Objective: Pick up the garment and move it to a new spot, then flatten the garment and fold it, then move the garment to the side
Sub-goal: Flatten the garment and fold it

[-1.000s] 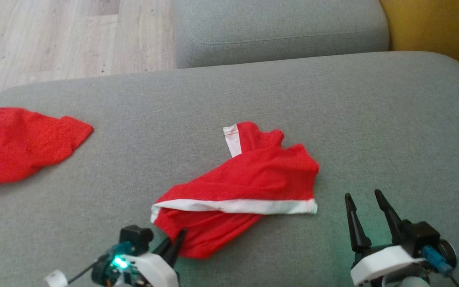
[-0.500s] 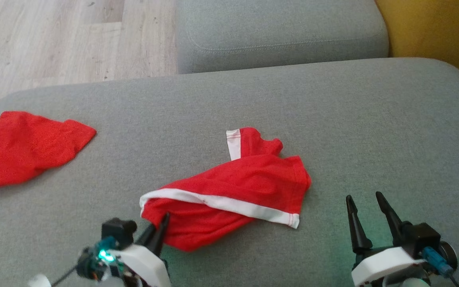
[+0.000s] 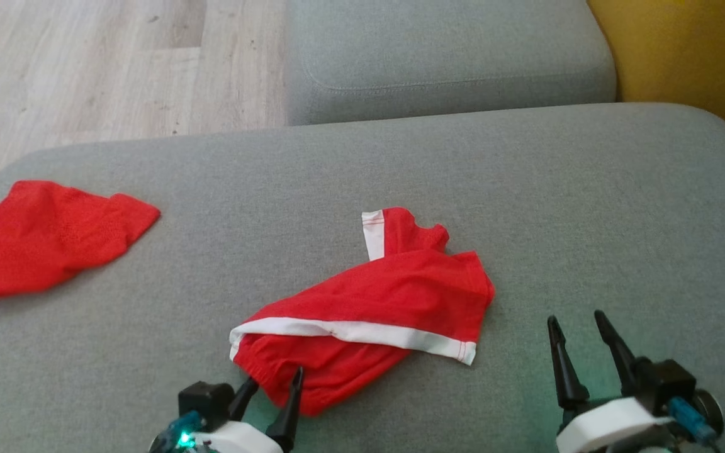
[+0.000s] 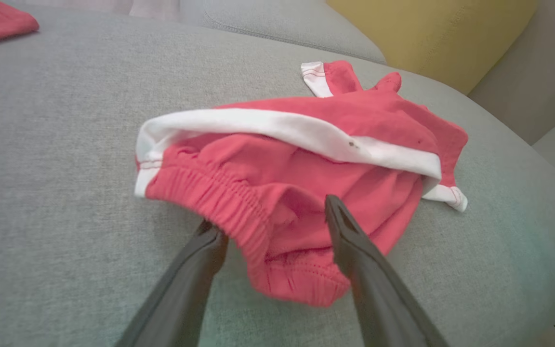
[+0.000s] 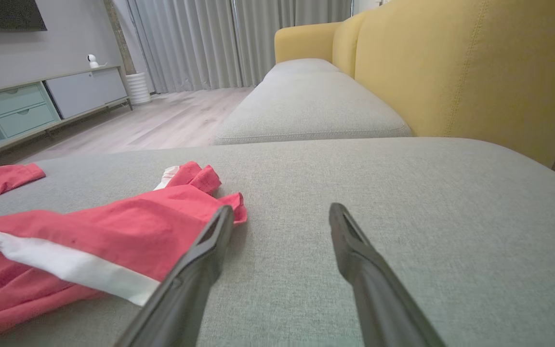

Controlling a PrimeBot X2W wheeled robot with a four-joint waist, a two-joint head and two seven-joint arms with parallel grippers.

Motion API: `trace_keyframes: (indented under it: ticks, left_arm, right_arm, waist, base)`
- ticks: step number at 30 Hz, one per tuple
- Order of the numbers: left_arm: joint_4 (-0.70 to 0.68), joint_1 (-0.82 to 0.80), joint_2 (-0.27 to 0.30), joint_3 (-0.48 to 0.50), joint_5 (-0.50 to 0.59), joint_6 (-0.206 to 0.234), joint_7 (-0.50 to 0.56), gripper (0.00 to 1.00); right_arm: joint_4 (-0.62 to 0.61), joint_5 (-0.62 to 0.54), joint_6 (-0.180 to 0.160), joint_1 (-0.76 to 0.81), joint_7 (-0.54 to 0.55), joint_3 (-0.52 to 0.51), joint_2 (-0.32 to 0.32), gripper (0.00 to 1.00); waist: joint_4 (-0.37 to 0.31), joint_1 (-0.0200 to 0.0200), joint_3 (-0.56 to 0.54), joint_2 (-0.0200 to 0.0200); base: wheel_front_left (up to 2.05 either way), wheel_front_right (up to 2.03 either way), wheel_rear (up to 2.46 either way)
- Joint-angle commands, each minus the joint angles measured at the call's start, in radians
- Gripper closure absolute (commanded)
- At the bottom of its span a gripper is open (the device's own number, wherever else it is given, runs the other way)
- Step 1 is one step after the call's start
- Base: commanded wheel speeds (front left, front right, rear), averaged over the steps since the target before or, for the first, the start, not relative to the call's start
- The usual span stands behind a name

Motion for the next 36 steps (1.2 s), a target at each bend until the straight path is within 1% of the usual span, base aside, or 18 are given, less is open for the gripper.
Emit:
trace_keyframes:
  ticks: [1,7,15,19,23,26,36]
  left_arm:
    - [-0.024,-0.029,0.014,0.049,-0.005,0.009,-0.024,0.00]
    - [-0.060,-0.002,0.044,0.074,-0.011,0.032,-0.041,0.00]
    - [-0.178,0.029,0.117,0.142,0.019,0.106,-0.073,0.00]
    - [-0.234,0.038,0.122,0.184,0.045,0.142,-0.084,0.00]
    - [-0.253,0.054,0.116,0.214,0.077,0.167,-0.088,0.00]
    - [-0.248,0.072,0.113,0.241,0.089,0.172,-0.089,0.00]
    - [-0.222,0.108,0.135,0.312,0.112,0.153,-0.089,0.00]
  right_arm:
    - [-0.032,0.001,0.008,-0.017,-0.014,0.022,-0.006,0.00]
    - [-0.033,0.006,0.008,-0.009,-0.014,0.018,-0.006,0.00]
    - [-0.038,0.010,0.008,-0.005,-0.014,0.011,-0.006,0.00]
    - [-0.036,0.012,0.008,-0.007,-0.014,0.009,-0.006,0.00]
    - [-0.033,0.015,0.008,-0.010,-0.014,0.010,-0.006,0.00]
    - [-0.031,0.019,0.008,-0.010,-0.014,0.013,-0.006,0.00]
    - [-0.011,0.025,0.008,-0.005,-0.014,0.029,-0.006,0.00]
  waist:
    - [0.005,0.0000,-0.006,0.0000]
    - [0.022,0.0000,-0.021,0.0000]
    - [0.050,0.0000,-0.034,0.0000]
    - [0.058,0.0000,-0.039,0.0000]
    - [0.064,0.0000,-0.045,0.0000]
    - [0.066,0.0000,-0.047,0.0000]
    - [0.071,0.0000,-0.054,0.0000]
  base:
    - [0.00,0.00,0.00]
    - [0.00,0.00,0.00]
    - [0.00,0.00,0.00]
    - [0.00,0.00,0.00]
    - [0.00,0.00,0.00]
    - [0.00,0.00,0.00]
    - [0.00,0.00,0.00]
